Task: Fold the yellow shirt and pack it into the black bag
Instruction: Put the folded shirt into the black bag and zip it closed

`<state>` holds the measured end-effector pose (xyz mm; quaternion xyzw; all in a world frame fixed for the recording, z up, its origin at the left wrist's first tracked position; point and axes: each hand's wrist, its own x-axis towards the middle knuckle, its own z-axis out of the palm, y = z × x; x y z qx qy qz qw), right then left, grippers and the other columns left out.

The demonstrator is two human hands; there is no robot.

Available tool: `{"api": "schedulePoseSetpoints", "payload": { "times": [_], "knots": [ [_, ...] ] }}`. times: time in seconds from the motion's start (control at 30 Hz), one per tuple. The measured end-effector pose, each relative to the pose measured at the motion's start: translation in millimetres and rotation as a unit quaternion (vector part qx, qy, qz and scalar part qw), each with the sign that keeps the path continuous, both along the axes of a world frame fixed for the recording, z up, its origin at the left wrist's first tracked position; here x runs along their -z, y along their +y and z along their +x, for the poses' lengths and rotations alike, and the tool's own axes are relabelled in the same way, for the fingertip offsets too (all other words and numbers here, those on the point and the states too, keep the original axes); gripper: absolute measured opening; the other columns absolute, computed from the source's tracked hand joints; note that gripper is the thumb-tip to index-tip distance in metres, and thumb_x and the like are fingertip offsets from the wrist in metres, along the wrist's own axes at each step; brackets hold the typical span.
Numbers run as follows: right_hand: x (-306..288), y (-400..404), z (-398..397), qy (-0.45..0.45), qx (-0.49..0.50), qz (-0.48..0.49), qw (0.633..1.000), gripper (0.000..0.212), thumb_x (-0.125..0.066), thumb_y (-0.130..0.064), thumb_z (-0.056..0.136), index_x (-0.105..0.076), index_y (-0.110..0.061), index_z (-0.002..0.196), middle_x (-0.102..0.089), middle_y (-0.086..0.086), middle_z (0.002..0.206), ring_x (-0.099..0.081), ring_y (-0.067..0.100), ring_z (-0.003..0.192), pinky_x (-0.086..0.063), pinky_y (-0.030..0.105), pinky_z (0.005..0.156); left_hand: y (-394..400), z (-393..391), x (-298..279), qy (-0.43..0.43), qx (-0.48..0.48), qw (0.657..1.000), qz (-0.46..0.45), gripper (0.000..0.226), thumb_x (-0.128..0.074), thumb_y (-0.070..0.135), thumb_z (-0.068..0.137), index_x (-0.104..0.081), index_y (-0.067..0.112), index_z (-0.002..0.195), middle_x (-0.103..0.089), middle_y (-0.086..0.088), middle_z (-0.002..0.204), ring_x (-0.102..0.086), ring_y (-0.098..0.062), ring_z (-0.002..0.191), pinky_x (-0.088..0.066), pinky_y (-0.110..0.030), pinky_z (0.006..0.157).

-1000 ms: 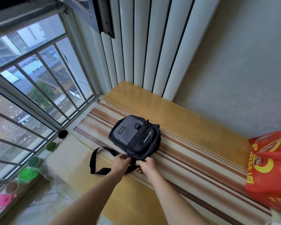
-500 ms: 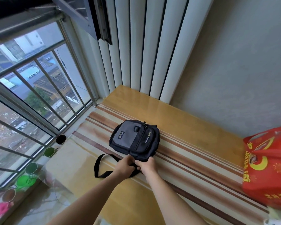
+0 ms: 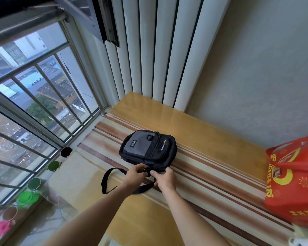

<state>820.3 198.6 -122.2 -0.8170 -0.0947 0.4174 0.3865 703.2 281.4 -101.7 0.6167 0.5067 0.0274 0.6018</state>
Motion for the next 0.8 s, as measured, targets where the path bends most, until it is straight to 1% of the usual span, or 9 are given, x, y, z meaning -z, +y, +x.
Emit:
{"api": "schedulePoseSetpoints", "payload": {
  "times": [0.07,0.17,0.23,0.33,0.43,0.5,0.6,0.7,0.8],
  "knots": [
    [-1.4,1.3,4.3,-0.024,0.002,0.011,1.0,0.022,-0.08,-0.023,0.079,-0.066,-0.009,0.088,-0.073,0.0,0.069,-0.062,0.014,0.048,-0.055,0.028,0.05,5.5,0.0,-0.3,0.0,0.008,1.0,0.018,0.026,-0.056,-0.004,0.09,-0.072,0.015,0.096,-0.071,-0.008,0.086,-0.071,-0.012,0.08,-0.05,-0.02,0.069],
    [-4.2,3.5,8.9,-0.063,-0.003,0.014,0.998,0.02,-0.081,-0.026,0.076,-0.067,-0.012,0.08,-0.071,-0.002,0.075,-0.066,0.016,0.066,-0.057,0.034,0.062,7.3,4.1,-5.6,-0.005,0.014,1.0,0.018,0.022,-0.054,-0.006,0.092,-0.069,0.008,0.1,-0.062,-0.002,0.076,-0.061,0.003,0.059,-0.047,-0.013,0.055],
    [-6.5,4.5,9.5,-0.103,-0.007,0.025,0.994,0.022,-0.079,-0.029,0.078,-0.066,-0.011,0.078,-0.069,0.0,0.078,-0.065,0.018,0.072,-0.052,0.031,0.063,7.6,8.2,-7.8,-0.02,0.007,1.0,0.01,0.02,-0.052,-0.006,0.093,-0.067,0.003,0.102,-0.06,-0.002,0.077,-0.061,0.001,0.06,-0.048,-0.013,0.055],
    [-8.6,4.2,4.6,-0.175,0.001,0.04,0.984,0.022,-0.075,-0.033,0.083,-0.064,-0.014,0.078,-0.067,0.0,0.082,-0.063,0.019,0.076,-0.052,0.033,0.066,8.4,16.5,-9.1,-0.047,-0.002,0.999,0.007,0.022,-0.053,-0.005,0.092,-0.068,0.008,0.101,-0.066,0.0,0.083,-0.063,-0.008,0.076,-0.047,-0.018,0.07],
    [-9.1,2.1,-1.5,-0.217,0.024,0.033,0.975,0.019,-0.074,-0.03,0.086,-0.064,-0.014,0.081,-0.066,-0.002,0.083,-0.06,0.016,0.078,-0.044,0.029,0.065,5.9,23.1,-8.9,-0.054,-0.015,0.998,-0.007,0.023,-0.053,-0.006,0.092,-0.069,0.008,0.1,-0.067,0.001,0.084,-0.063,-0.003,0.075,-0.048,-0.015,0.07],
    [-10.2,0.6,-1.5,-0.224,0.026,0.022,0.974,0.018,-0.075,-0.027,0.085,-0.063,-0.014,0.085,-0.067,-0.004,0.083,-0.059,0.015,0.079,-0.044,0.028,0.067,2.6,24.7,-6.6,-0.057,-0.027,0.998,-0.02,0.024,-0.053,-0.006,0.092,-0.069,0.011,0.098,-0.069,-0.002,0.087,-0.066,-0.011,0.082,-0.054,-0.025,0.074],
    [-10.4,0.2,-1.6,-0.188,0.038,0.002,0.981,0.022,-0.075,-0.017,0.082,-0.058,-0.01,0.093,-0.069,0.0,0.086,-0.061,0.017,0.08,-0.053,0.034,0.074,-3.2,21.3,1.8,-0.06,-0.044,0.996,-0.043,0.024,-0.05,-0.005,0.094,-0.068,0.01,0.1,-0.069,-0.013,0.098,-0.067,-0.023,0.088,-0.059,-0.031,0.069],
    [-8.9,1.2,-2.9,-0.054,0.132,-0.019,0.99,0.03,-0.075,-0.02,0.082,-0.053,-0.009,0.1,-0.068,0.006,0.095,-0.068,0.026,0.086,-0.057,0.037,0.075,-11.0,20.1,9.8,-0.077,-0.062,0.993,-0.066,0.025,-0.049,-0.004,0.095,-0.068,0.012,0.102,-0.066,-0.019,0.108,-0.067,-0.031,0.094,-0.059,-0.033,0.067],
    [-5.1,-2.5,2.0,0.041,0.186,0.015,0.982,0.029,-0.077,-0.019,0.08,-0.056,-0.011,0.096,-0.07,0.008,0.091,-0.069,0.023,0.076,-0.058,0.037,0.073,-13.9,20.0,9.3,-0.076,-0.067,0.993,-0.061,0.026,-0.049,-0.004,0.096,-0.068,0.013,0.101,-0.068,-0.016,0.105,-0.067,-0.028,0.094,-0.057,-0.031,0.072]
  ]
}}
